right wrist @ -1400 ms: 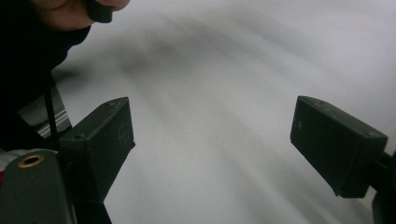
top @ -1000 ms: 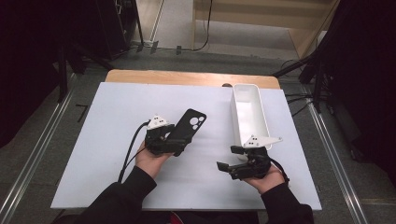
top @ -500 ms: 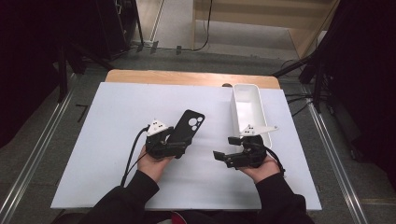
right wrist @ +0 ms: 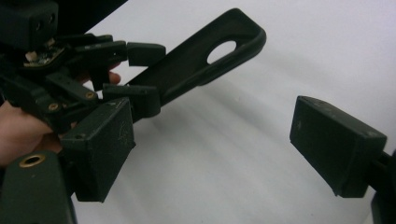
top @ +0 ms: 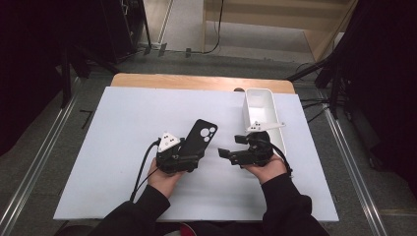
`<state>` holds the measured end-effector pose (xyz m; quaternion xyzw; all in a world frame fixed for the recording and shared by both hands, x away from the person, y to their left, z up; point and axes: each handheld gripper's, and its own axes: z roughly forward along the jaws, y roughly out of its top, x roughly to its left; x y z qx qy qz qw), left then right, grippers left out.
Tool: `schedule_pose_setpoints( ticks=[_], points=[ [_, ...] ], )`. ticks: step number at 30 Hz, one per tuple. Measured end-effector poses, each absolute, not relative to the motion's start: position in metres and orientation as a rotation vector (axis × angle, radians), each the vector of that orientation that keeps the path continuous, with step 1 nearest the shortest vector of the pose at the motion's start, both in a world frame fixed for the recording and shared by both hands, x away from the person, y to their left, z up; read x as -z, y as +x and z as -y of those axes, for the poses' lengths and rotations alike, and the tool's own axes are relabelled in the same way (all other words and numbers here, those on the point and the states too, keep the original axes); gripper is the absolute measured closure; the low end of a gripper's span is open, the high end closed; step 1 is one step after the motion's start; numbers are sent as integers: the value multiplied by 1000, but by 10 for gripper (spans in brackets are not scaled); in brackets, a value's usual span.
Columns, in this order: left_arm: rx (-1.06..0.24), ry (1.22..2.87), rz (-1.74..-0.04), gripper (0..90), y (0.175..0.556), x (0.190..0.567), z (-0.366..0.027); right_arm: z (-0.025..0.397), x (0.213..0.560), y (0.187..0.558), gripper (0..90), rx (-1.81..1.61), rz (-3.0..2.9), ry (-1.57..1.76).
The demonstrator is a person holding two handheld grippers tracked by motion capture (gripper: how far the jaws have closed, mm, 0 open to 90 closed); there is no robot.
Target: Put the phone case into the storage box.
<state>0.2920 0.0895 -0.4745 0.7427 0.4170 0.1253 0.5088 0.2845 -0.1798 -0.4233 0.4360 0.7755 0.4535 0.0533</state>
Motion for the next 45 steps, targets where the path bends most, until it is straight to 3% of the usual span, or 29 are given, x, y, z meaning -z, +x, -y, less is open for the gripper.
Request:
schedule_pose_setpoints(
  ticks=[45],
  points=[
    [-322, 1721, -978, 141, 273, 481, -78, 157, 429, 330, 126, -1379, -2310, 1452]
  ],
)
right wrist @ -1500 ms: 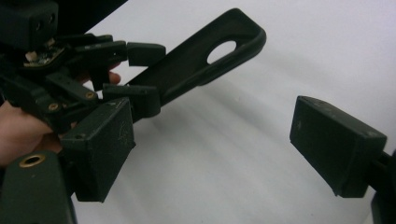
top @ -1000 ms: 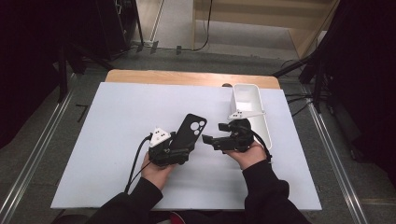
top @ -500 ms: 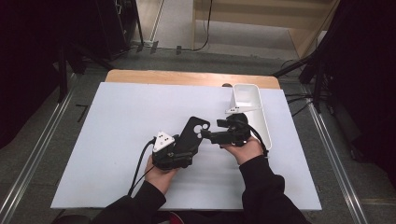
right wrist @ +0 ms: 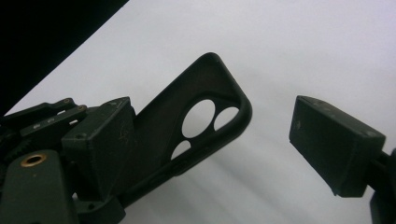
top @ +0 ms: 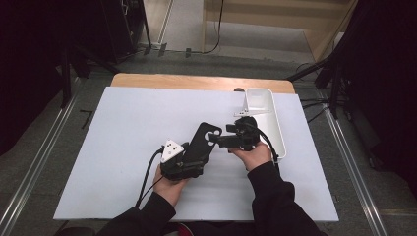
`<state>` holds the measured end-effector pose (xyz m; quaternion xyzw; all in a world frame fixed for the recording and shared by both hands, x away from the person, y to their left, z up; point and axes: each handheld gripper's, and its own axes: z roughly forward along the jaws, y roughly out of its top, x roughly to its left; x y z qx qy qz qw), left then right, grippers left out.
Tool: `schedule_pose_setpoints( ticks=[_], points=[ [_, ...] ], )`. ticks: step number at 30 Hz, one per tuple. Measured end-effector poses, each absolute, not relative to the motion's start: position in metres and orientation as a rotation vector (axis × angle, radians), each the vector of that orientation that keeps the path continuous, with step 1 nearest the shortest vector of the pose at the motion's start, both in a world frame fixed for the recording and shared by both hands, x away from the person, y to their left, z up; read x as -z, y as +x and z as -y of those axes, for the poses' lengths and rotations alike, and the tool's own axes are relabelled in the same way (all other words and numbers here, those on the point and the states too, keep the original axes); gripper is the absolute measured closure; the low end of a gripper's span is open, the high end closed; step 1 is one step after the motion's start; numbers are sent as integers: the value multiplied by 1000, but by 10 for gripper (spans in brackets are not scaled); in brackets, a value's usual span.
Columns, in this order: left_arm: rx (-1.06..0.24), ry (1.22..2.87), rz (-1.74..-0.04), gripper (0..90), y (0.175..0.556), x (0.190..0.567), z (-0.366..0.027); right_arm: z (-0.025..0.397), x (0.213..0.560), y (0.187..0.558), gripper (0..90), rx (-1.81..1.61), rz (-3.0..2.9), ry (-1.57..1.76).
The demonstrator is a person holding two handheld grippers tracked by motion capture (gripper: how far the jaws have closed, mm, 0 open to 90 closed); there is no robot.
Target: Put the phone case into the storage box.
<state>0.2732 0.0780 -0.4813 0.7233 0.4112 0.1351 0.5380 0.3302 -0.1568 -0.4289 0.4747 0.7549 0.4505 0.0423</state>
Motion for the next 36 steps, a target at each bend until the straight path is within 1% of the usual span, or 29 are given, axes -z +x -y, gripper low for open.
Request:
schedule_pose_setpoints(
  ticks=[11, 13, 18, 22, 25, 26, 27, 29, 30, 32, 35, 36],
  points=[
    [-334, 1709, -965, 141, 271, 479, -77, 147, 438, 334, 130, -1368, -2342, 1491],
    [-338, 1707, -966, 141, 271, 479, -77, 146, 440, 334, 165, -1373, -2350, 1515],
    [-340, 1697, -966, 140, 271, 479, -77, 145, 442, 334, 186, -1384, -2355, 1531],
    [-339, 1683, -962, 140, 271, 477, -79, 146, 444, 336, 310, -1408, -2361, 1592],
    [-340, 1675, -962, 140, 271, 477, -79, 146, 444, 338, 360, -1454, -2364, 1659],
    [-344, 1675, -960, 140, 271, 477, -79, 146, 444, 338, 360, -1454, -2364, 1659],
    [-344, 1674, -959, 140, 271, 477, -79, 147, 445, 339, 389, -1472, -2359, 1697],
    [-342, 1674, -959, 140, 271, 477, -79, 147, 445, 340, 402, -1478, -2360, 1703],
    [-342, 1673, -961, 140, 271, 477, -79, 147, 445, 341, 435, -1486, -2364, 1725],
    [-343, 1677, -960, 140, 271, 477, -79, 147, 445, 342, 464, -1494, -2357, 1727],
    [-348, 1677, -956, 140, 270, 478, -79, 149, 444, 343, 503, -1503, -2355, 1755],
    [-356, 1674, -950, 140, 269, 478, -78, 149, 444, 343, 503, -1503, -2355, 1755]
  ],
)
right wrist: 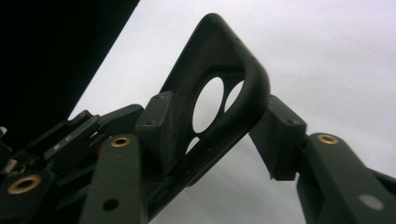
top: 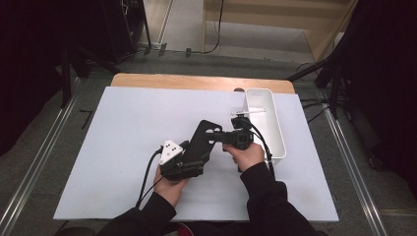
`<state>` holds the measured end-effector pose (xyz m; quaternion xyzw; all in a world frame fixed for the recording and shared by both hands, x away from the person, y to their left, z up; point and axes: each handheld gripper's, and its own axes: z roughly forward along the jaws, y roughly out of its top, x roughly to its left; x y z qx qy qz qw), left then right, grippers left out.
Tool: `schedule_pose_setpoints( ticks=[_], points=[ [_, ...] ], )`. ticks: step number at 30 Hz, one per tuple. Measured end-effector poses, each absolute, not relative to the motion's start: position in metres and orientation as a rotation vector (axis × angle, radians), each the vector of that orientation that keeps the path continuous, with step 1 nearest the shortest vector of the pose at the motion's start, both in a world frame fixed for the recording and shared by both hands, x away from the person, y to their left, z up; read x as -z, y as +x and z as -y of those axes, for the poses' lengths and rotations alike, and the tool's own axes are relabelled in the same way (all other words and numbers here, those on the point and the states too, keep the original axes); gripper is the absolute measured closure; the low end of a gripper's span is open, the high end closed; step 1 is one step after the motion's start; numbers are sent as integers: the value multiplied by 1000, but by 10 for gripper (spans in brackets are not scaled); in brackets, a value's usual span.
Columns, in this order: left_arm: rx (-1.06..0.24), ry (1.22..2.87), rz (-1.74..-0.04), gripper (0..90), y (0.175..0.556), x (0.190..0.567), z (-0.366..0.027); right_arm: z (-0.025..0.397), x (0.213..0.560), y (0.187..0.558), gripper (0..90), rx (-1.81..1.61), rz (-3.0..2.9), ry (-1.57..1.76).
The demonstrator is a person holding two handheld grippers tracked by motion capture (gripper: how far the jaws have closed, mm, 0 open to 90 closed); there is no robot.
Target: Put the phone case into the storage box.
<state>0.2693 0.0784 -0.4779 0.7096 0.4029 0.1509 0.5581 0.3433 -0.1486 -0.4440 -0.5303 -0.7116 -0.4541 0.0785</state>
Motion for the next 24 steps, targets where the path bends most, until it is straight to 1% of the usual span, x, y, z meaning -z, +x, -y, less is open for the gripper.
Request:
schedule_pose_setpoints(
  ticks=[1, 3, 4, 5, 12, 13, 15, 22, 24],
  points=[
    [-378, 1674, -941, 140, 267, 477, -77, 150, 443, 344, 552, 1363, 2102, -1592],
    [-373, 1678, -936, 139, 267, 478, -76, 151, 443, 344, 586, 1359, 2093, -1589],
    [-373, 1678, -936, 139, 267, 478, -76, 151, 443, 344, 586, 1359, 2093, -1589],
    [-372, 1685, -940, 139, 267, 479, -76, 152, 442, 343, 614, 1348, 2059, -1593],
    [-371, 1690, -932, 139, 266, 482, -74, 153, 441, 344, 664, 1336, 2017, -1590],
    [-370, 1696, -929, 139, 266, 482, -74, 153, 440, 343, 686, 1344, 2013, -1579],
    [-368, 1698, -933, 139, 266, 482, -73, 153, 439, 343, 701, 1356, 2007, -1572],
    [-364, 1695, -923, 135, 266, 482, -73, 152, 435, 341, 716, 1361, 2029, -1572],
    [-367, 1706, -916, 134, 266, 482, -72, 152, 433, 339, 733, 1365, 2001, -1566]
  ],
)
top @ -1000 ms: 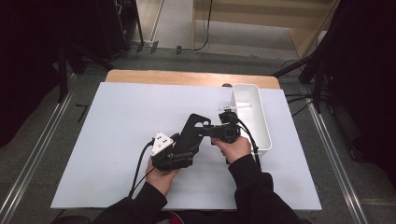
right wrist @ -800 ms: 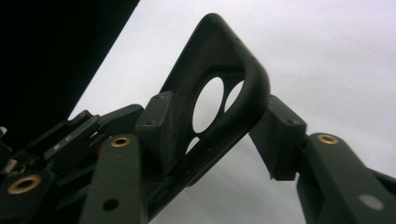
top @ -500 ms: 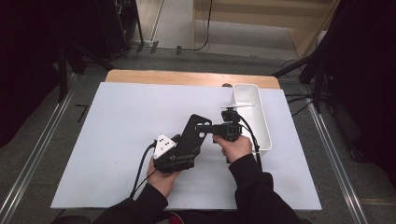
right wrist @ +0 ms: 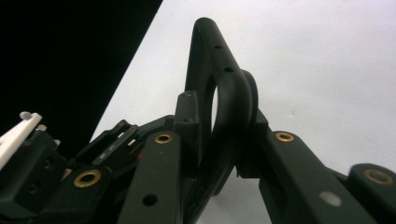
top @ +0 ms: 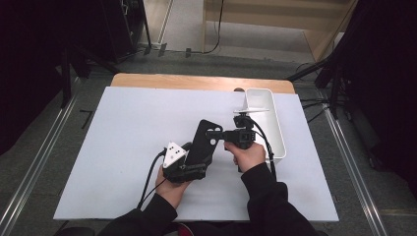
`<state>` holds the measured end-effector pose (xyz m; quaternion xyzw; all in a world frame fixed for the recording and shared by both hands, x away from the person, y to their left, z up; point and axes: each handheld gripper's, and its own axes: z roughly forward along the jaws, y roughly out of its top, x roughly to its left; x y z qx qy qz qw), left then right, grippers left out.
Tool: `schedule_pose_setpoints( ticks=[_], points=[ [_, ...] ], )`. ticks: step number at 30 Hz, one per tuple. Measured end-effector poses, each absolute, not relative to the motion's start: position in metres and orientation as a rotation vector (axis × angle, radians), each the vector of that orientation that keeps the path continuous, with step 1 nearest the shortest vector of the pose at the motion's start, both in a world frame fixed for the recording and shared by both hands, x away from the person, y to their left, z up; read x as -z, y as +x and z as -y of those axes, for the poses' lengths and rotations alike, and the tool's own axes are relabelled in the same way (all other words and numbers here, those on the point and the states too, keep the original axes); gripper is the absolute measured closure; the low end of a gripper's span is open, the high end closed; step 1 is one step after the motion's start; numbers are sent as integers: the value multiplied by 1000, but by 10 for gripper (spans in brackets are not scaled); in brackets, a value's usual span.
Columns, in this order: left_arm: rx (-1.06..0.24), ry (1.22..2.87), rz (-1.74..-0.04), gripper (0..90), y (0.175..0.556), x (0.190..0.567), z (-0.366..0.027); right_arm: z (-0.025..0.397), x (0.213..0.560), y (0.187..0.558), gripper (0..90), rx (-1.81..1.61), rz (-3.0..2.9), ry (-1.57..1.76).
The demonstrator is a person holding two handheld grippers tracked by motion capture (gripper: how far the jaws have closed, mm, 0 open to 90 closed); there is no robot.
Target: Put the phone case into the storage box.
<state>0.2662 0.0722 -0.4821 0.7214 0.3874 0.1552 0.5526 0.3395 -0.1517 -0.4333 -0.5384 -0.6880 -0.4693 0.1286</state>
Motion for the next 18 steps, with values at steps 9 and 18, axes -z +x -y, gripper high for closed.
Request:
schedule_pose_setpoints(
  ticks=[9, 18],
  points=[
    [-397, 1704, -884, 129, 265, 480, -72, 153, 431, 338, 749, 1390, 1980, -1550],
    [-347, 1726, -877, 120, 269, 480, -75, 152, 429, 337, 756, 1384, 1963, -1533]
  ],
)
